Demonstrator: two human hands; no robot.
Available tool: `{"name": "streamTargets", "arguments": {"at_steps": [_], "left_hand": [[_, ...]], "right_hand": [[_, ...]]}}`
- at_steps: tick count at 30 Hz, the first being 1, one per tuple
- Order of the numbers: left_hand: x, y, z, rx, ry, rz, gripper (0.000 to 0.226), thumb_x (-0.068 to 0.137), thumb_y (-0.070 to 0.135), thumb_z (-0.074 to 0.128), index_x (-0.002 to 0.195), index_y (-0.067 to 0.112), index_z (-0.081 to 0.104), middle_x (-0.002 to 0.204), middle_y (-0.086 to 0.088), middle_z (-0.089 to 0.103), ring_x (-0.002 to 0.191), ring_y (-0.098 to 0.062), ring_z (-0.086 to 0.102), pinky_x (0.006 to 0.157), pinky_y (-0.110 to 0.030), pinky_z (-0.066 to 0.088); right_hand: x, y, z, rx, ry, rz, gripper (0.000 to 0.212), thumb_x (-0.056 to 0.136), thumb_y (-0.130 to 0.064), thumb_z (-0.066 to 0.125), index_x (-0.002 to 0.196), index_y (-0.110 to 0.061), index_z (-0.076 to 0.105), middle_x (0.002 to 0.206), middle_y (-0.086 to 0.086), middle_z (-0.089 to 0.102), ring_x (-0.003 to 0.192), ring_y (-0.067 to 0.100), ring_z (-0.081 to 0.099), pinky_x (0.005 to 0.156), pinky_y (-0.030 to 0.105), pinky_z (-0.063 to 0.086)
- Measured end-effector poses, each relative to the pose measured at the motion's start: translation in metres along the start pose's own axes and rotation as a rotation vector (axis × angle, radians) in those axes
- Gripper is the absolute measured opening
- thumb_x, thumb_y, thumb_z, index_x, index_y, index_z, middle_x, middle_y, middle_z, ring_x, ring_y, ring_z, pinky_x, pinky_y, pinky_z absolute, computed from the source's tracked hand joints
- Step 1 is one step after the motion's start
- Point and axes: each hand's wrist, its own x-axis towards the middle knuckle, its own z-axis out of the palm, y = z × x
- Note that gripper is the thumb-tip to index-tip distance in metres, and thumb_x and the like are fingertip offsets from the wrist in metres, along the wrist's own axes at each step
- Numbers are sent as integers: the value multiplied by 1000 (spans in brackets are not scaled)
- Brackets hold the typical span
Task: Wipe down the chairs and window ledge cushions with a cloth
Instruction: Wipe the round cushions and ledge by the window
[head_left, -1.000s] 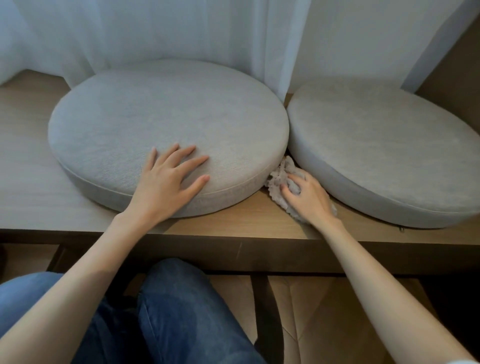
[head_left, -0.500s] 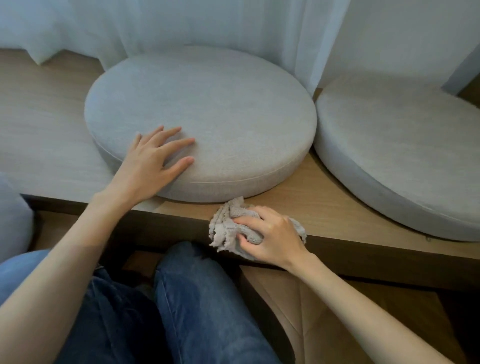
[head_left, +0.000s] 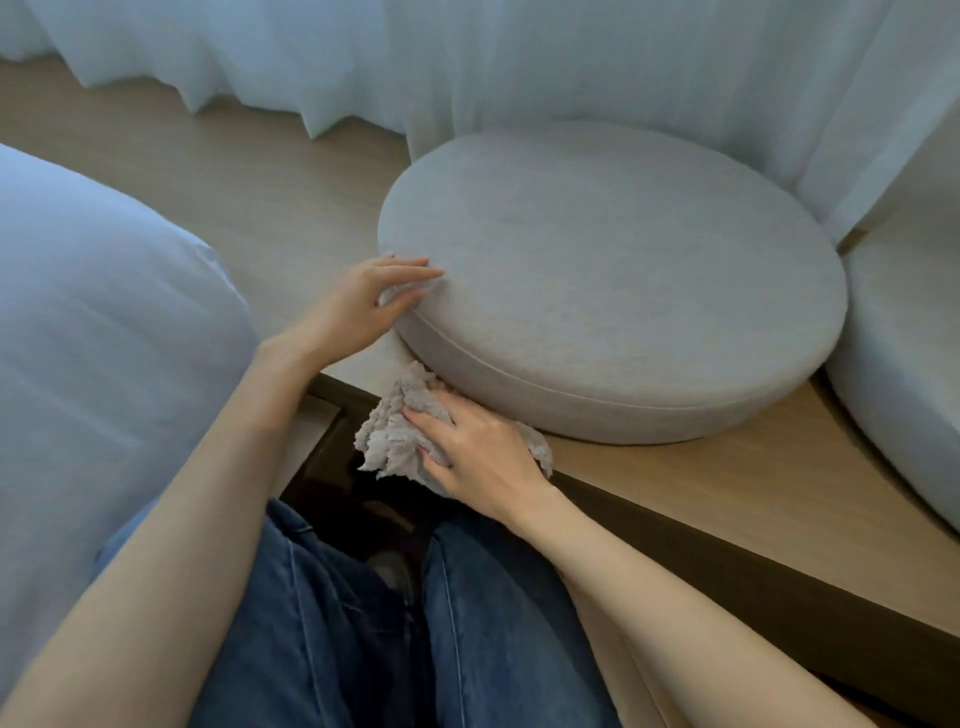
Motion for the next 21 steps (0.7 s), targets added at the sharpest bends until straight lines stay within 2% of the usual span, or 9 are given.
{"name": "streamTargets", "arguments": {"at_steps": [5, 8, 10, 13, 14, 17, 19, 21], "left_hand": [[6, -2, -1, -23, 18, 12, 34, 99, 19, 47, 132, 19, 57, 143, 0, 47, 135, -11, 36, 104, -11, 19], [8, 2, 0, -15, 38, 20, 34, 99, 22, 49, 132, 21, 57, 142, 2, 49, 133, -8, 38, 102, -10, 20], [10, 10, 5, -5, 50, 36, 34, 98, 24, 50, 132, 22, 56, 142, 4, 49, 135, -8, 36, 105, -14, 20], [13, 30, 18, -28, 29, 96, 34, 98, 25, 51, 132, 23, 56, 142, 3, 48, 134, -11, 38, 112, -25, 23], [14, 38, 23, -42, 9, 119, 34, 98, 26, 51, 132, 23, 56, 142, 2, 47, 134, -12, 39, 114, -31, 24], [20, 64, 44, -39, -63, 206, 36, 98, 28, 49, 133, 25, 54, 145, 1, 44, 135, -14, 37, 116, -46, 22], [26, 81, 60, 20, -87, 268, 37, 98, 31, 46, 134, 28, 52, 147, 2, 42, 139, -16, 31, 118, -48, 13], [32, 98, 76, 69, -102, 320, 38, 98, 34, 44, 135, 32, 50, 149, 3, 40, 142, -18, 27, 117, -48, 10]], "right_hand": [[37, -13, 17, -14, -22, -3, 50, 87, -27, 64, 135, -17, 55, 135, 17, 52, 122, 31, 53, 92, 35, 49], [28, -5, 12, 32, -65, -4, 50, 83, -26, 67, 131, -18, 59, 138, 13, 52, 125, 28, 51, 93, 37, 50], [10, 4, 0, 54, -58, -6, 48, 79, -25, 70, 125, -18, 64, 134, 11, 57, 119, 26, 57, 86, 37, 55], [-33, 23, -21, 69, -10, 21, 43, 74, -24, 73, 117, -22, 70, 125, 8, 64, 105, 24, 66, 72, 37, 59], [-49, 30, -29, 63, 13, 22, 42, 73, -24, 73, 115, -23, 71, 122, 7, 66, 104, 23, 67, 71, 35, 59], [-100, 57, -56, 21, 79, 30, 37, 74, -27, 72, 111, -24, 73, 116, 4, 69, 109, 16, 64, 83, 25, 53], [-133, 73, -76, 14, 96, 108, 36, 77, -29, 66, 112, -24, 72, 116, 3, 69, 111, 13, 63, 89, 21, 49], [-164, 86, -94, -19, 121, 234, 37, 78, -31, 62, 113, -23, 71, 116, 2, 69, 109, 13, 63, 87, 22, 51]]}}
